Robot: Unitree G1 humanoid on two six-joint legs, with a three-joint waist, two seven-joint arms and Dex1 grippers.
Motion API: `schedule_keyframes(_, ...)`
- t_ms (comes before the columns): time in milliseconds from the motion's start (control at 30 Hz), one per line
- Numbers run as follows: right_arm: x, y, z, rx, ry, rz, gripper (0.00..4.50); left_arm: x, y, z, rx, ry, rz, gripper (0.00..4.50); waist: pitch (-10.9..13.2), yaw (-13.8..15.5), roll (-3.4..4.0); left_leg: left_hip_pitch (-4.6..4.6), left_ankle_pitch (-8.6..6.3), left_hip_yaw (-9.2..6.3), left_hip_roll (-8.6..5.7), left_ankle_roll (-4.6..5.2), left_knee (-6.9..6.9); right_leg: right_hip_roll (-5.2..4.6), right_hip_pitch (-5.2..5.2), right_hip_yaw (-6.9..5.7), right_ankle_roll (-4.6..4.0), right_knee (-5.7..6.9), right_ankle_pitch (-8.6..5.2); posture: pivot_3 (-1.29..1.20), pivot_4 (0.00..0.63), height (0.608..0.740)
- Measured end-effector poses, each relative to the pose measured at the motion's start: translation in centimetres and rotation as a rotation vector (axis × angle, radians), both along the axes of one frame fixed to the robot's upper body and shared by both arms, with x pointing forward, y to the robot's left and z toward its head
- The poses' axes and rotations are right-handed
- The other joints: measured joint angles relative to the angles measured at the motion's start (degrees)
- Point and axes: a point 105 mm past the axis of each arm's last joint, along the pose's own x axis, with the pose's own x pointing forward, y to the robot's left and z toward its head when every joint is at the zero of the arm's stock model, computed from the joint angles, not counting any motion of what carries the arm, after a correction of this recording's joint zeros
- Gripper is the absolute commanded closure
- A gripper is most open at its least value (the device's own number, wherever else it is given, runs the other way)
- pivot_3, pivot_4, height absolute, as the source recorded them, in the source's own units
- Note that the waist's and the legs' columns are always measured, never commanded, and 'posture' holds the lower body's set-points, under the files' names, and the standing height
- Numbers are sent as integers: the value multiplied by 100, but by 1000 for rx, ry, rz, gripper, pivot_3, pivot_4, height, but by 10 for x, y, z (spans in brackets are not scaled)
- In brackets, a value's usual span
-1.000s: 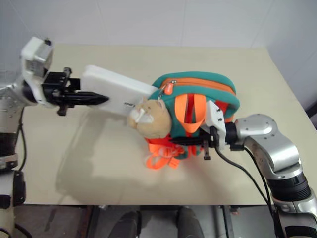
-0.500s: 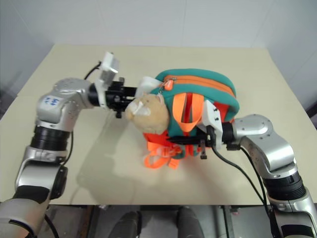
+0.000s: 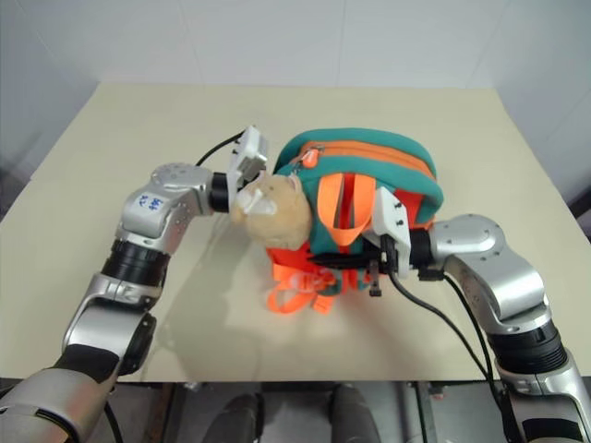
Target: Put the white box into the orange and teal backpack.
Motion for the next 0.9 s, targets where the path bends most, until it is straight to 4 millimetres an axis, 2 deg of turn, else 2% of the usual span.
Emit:
schedule_keyframes(33, 0, 0, 0, 0, -1, -1, 3988, 1, 0, -1, 8, 2, 3, 2393, 0, 0, 0, 0, 0, 0, 0, 0, 0, 0, 0, 0, 0, 0, 0, 0, 150, 740)
schedule_keyframes(333, 1, 2, 1, -7, -5, 3, 3988, 5, 8, 5, 70, 2, 29, 18, 0, -18, 0, 0, 0, 0, 1, 0, -3, 2, -1, 0, 1, -1, 1, 0, 150, 740)
schedule_keyframes(900, 4, 2, -2, -15, -4, -6, 3988, -14, 67, 42, 228, -150, 79, 18, 0, -13, 1, -1, 0, 0, 2, 1, -6, 2, -2, 1, 1, -1, 0, 0, 150, 740)
